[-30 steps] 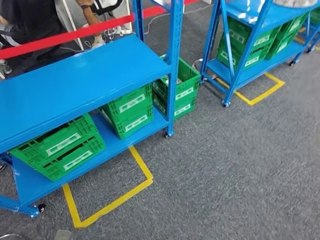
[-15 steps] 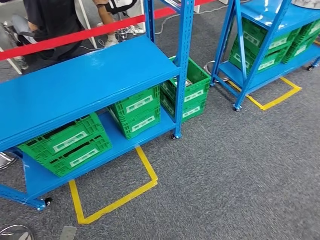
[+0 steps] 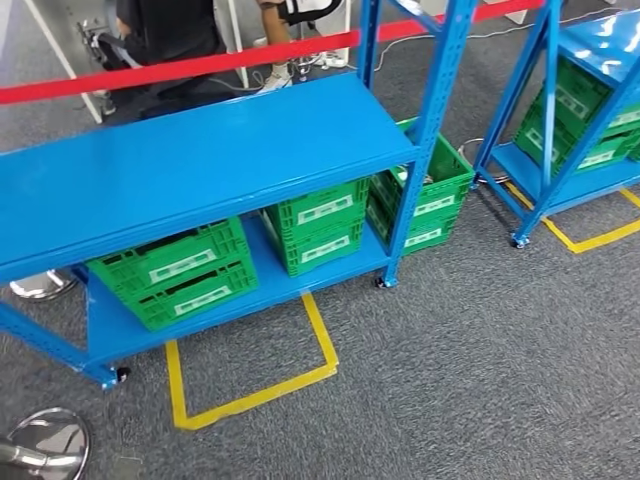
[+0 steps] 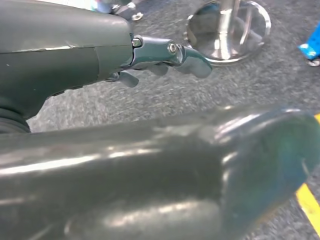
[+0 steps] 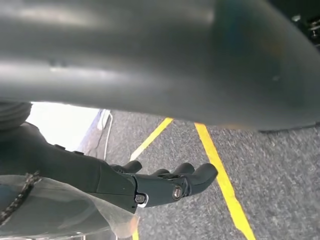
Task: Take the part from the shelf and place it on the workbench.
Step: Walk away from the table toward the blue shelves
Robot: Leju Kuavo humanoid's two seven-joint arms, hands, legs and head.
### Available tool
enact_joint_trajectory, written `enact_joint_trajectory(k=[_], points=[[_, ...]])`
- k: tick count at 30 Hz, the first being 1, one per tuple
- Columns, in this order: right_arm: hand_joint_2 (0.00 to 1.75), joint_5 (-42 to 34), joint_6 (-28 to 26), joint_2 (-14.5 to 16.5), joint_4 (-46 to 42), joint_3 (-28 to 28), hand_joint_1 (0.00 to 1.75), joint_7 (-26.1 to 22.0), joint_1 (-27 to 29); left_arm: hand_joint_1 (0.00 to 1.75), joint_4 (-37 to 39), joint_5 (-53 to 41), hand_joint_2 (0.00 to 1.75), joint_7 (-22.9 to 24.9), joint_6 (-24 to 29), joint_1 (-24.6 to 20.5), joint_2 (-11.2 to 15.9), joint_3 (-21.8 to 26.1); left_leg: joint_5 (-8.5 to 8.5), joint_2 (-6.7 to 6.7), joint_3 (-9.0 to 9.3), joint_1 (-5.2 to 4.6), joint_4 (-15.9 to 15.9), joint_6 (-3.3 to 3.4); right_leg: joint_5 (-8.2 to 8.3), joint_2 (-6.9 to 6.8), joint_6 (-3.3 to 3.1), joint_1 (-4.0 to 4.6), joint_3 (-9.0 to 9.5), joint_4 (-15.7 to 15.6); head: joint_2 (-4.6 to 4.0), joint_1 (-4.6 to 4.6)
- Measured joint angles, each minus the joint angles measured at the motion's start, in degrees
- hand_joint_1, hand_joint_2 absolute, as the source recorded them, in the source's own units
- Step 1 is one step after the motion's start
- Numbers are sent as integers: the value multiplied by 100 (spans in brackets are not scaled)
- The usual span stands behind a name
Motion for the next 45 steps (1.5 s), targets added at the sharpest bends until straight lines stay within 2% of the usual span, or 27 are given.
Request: enact_joint_trajectory(k=[3,4,5,6,7,9,11,13,14,16,18,20,22,24,26,27,29,31,33,34,35,36,38,40,42,44,45], points=[[0,-1,-7,2,0,8,0,-33,26,0,1,-1,0,-4,12,-32,-1,-1,20,-195,14,37,-36,42,-460,432,62,-38,-533,1046,1,39],[0,-2,-7,2,0,8,0,-43,39,0,2,1,0,-4,13,-36,0,-1,17,-268,16,40,-34,43,-549,475,79,-49,-735,1384,1,40],[0,-2,-10,2,0,8,0,-39,51,0,2,8,0,-4,13,-32,0,-1,11,-338,23,42,-31,41,-521,487,92,-57,-852,1525,1,39],[0,-2,-15,2,0,8,0,-36,58,0,3,19,0,-4,12,-27,-1,0,3,-413,37,47,-28,31,-368,493,102,-63,-853,1424,1,38],[0,-2,-20,1,-1,9,0,-35,62,0,3,35,0,-4,10,-26,-2,1,-10,-489,55,57,-23,12,-130,518,107,-72,-747,1115,1,40],[0,-5,-29,0,-2,10,0,-35,63,0,3,67,0,-13,6,-36,-3,1,-50,-626,74,65,9,-50,264,726,113,-108,-405,311,1,44],[0,-23,-25,0,-2,9,0,-68,58,0,3,106,0,-38,-1,-50,-3,1,-67,-735,46,70,41,-126,340,897,80,-121,-210,-54,1,40],[0,-65,4,1,-2,8,0,-100,50,0,3,162,0,-64,-20,-49,-3,2,-64,-842,13,89,45,-190,317,834,5,-111,-177,-61,1,34],[0,-89,18,2,-4,8,0,-92,47,0,4,184,0,-70,-31,-45,-7,3,-88,-806,-1,91,74,-218,312,771,-34,-112,-165,-70,1,31],[0,-124,35,4,-19,8,0,-79,52,0,6,202,0,-74,-44,-60,-15,5,-288,-558,-151,87,408,-269,296,621,-113,-119,-130,-92,1,-11],[0,-137,36,4,-34,8,0,-74,65,0,8,202,0,-74,-47,-84,-19,5,-622,-284,-509,86,1135,-307,259,454,-164,-95,-101,-92,1,-49],[0,-138,37,4,-40,8,0,-69,71,0,9,201,0,-73,-50,-77,-20,5,-747,-211,-786,89,1665,-315,219,298,-181,-75,-66,-91,1,-51],[0,-138,37,4,-42,9,0,-63,65,0,9,201,0,-72,-54,-56,-20,5,-457,-172,-684,81,1410,-272,173,160,-178,-56,-4,-91,1,-51],[0,-140,37,8,-42,10,0,-63,53,0,8,199,0,-72,-55,-53,-12,5,-76,47,-338,22,674,-161,113,33,-157,-34,51,-94,1,-48],[0,-144,38,12,-44,10,0,-84,48,0,9,197,0,-72,-56,-72,-4,5,12,270,-125,-54,226,-70,54,-90,-108,-12,91,-98,1,-49],[0,-146,39,14,-46,10,0,-94,45,0,9,197,0,-72,-57,-75,-1,5,-31,290,-106,-78,179,-49,32,-159,-79,-4,114,-108,1,-50],[0,-148,39,13,-49,11,0,-99,31,0,9,197,0,-72,-57,-52,1,5,-21,156,-87,-60,116,-27,-5,-236,-25,-6,170,-125,1,-52],[0,-149,39,13,-54,12,0,-86,17,0,9,197,0,-72,-57,-39,-2,5,2,16,-49,-5,51,-1,-150,27,37,-18,77,105,1,-32],[0,-150,40,13,-58,12,0,-91,28,0,9,197,0,-72,-58,-62,-8,5,3,-126,-30,31,32,18,-429,382,85,-44,-329,814,1,-8],[0,-150,42,13,-58,11,0,-94,39,0,9,197,0,-72,-58,-71,-11,5,-5,-202,-25,36,33,26,-538,450,102,-55,-579,1213,1,-5],[0,-151,42,13,-60,11,0,-96,50,0,9,196,0,-72,-59,-70,-16,5,-18,-280,-10,39,35,27,-551,475,117,-64,-782,1482,1,-7],[0,-151,40,13,-61,12,0,-91,58,0,9,196,0,-72,-59,-64,-21,5,-37,-360,14,47,37,21,-442,484,131,-70,-892,1541,1,-6],[0,-151,35,12,-68,12,0,-85,67,0,9,197,0,-72,-59,-53,-25,5,-93,-518,92,69,44,-21,60,539,154,-93,-800,1034,1,-5],[0,-151,29,11,-74,13,0,-102,74,0,9,201,0,-71,-59,-62,-26,5,-168,-653,133,73,82,-90,403,745,150,-129,-541,353,1,-3],[0,-152,25,11,-75,13,0,-141,70,0,9,204,0,-70,-59,-68,-24,5,-207,-757,108,76,108,-161,400,866,85,-135,-401,93,1,-7],[0,-156,21,14,-76,13,0,-151,58,0,10,204,0,-69,-60,-55,-20,5,-221,-803,90,95,108,-220,365,782,-6,-128,-360,65,1,-10],[0,-160,18,16,-78,13,0,-140,58,0,11,203,0,-70,-61,-51,-20,5,-254,-708,72,93,161,-252,351,727,-49,-130,-340,59,1,-21]])
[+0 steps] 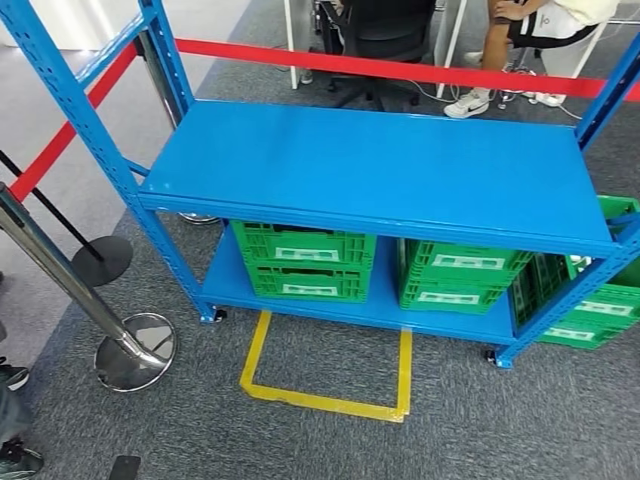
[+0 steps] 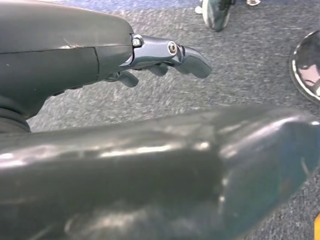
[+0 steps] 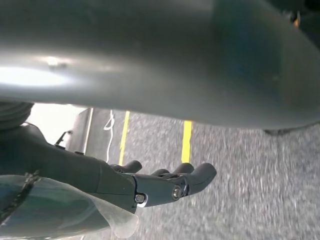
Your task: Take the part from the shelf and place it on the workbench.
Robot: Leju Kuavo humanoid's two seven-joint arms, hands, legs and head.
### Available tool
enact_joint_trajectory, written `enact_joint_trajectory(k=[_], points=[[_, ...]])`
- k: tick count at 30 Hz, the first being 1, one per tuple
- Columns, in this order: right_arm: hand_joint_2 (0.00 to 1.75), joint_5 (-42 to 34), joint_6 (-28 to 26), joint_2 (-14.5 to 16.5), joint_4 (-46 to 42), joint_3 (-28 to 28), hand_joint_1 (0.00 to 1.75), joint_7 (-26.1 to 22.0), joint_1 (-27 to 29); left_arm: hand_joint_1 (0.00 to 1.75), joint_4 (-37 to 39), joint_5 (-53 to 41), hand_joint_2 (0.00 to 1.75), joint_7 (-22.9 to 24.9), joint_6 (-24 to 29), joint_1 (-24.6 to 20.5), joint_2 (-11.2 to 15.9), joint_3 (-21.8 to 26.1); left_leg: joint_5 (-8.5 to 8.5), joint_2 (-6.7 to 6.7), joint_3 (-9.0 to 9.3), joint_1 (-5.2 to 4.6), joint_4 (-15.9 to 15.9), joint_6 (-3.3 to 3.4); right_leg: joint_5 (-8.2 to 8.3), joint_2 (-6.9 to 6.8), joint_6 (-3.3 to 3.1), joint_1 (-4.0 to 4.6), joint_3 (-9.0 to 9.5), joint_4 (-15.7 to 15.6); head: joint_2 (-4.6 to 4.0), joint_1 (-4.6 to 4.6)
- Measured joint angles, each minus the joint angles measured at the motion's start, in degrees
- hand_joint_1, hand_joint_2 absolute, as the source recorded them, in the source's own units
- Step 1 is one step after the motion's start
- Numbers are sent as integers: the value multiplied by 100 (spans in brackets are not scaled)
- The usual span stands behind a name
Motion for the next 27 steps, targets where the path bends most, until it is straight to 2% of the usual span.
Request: enact_joint_trajectory(k=[2,3,4,5,6,7,9,10,11,12,14,16,17,18,20,21,22,24,25,26,27], points=[[0,-7,-9,2,-6,-1,0,13,25,0,2,0,0,-1,-4,-21,3,0,-190,302,-182,-5,389,-52,-41,-138,-81,-4,62,-19,0,-36],[0,-9,-13,2,-9,-1,0,15,43,0,3,1,0,-2,-7,-37,5,0,-341,436,-376,-6,755,-74,-74,-207,-110,8,94,-20,0,-52],[0,-11,-16,2,-11,-2,0,16,56,0,3,1,0,-2,-8,-46,10,0,-475,484,-594,-1,1143,-88,-107,-271,-127,20,125,-20,0,-58],[0,-16,-16,2,-12,-2,0,19,63,0,3,1,0,-2,-9,-43,14,0,-537,502,-777,2,1446,-94,-139,-320,-133,29,158,-19,0,-57],[0,-23,-16,2,-12,-2,0,22,64,0,4,1,0,-2,-9,-29,15,0,-488,508,-876,1,1574,-89,-171,-356,-134,36,194,-19,0,-58],[0,-35,-16,2,-12,-2,0,25,62,0,4,2,0,-2,-9,-13,18,0,-323,509,-864,-2,1474,-71,-201,-380,-132,44,237,-20,0,-60],[0,-67,-16,7,-12,-2,0,27,55,0,5,4,0,-2,-7,3,26,0,150,519,-604,-29,813,21,-265,-410,-122,54,315,-25,0,-58],[0,-85,-13,18,-12,-2,0,25,48,0,5,6,0,-2,-5,3,34,-1,289,539,-466,-54,493,87,-300,-421,-103,64,341,-28,0,-44],[0,-97,-13,28,-13,-2,0,16,42,0,5,8,0,-2,-2,0,40,-1,336,558,-359,-82,253,141,-326,-428,-78,63,352,-33,0,-41],[0,-107,-9,38,-14,-3,0,7,39,0,5,10,0,-2,2,-2,52,-2,302,573,-312,-106,151,179,-343,-438,-47,56,349,-42,0,-37],[0,-120,-3,43,-18,-4,0,-1,27,0,5,11,0,-2,4,8,63,-2,245,565,-252,-118,32,216,-359,-456,22,44,391,-86,0,-51],[0,-135,5,42,-19,-4,0,31,14,0,6,5,0,-7,3,21,65,-2,260,543,-141,-85,-103,242,-423,-393,77,46,384,-8,0,-33],[0,-146,10,42,-19,-3,0,44,10,0,7,2,0,-10,2,16,62,-3,263,534,-78,-62,-166,255,-514,-338,96,49,283,193,0,-17],[0,-160,19,41,-19,-3,0,51,10,0,7,-2,0,-13,1,7,60,-3,246,529,-32,-56,-194,269,-633,-281,110,45,92,514,0,-2],[0,-192,38,41,-19,-3,0,51,22,0,7,-3,0,-15,0,-2,61,-5,178,515,41,-53,-202,289,-818,-241,139,38,-398,1222,0,5],[0,-204,44,41,-19,-3,0,56,34,0,8,-3,0,-15,1,2,61,-6,131,507,92,-51,-201,288,-778,-239,155,33,-573,1399,0,7],[0,-216,46,40,-21,-4,0,62,47,0,9,-4,0,-14,1,8,60,-7,82,500,152,-45,-200,280,-629,-240,168,28,-649,1380,0,8],[0,-245,47,39,-31,-4,0,70,64,0,14,-8,0,-13,3,14,60,-7,-39,495,304,-28,-199,239,-78,-271,182,17,-511,773,0,13],[0,-266,51,39,-37,-5,0,70,64,0,16,-10,0,-13,4,13,62,-7,-108,497,366,-36,-184,202,117,-310,177,28,-380,445,-1,19],[0,-289,58,39,-41,-7,0,57,54,0,18,-12,0,-13,6,12,65,-8,-166,503,408,-45,-168,165,218,-341,145,38,-268,193,-1,20],[0,-302,62,39,-43,-7,0,52,50,0,19,-13,0,-13,7,11,67,-8,-196,506,422,-53,-158,144,235,-365,131,46,-220,98,-1,22]])
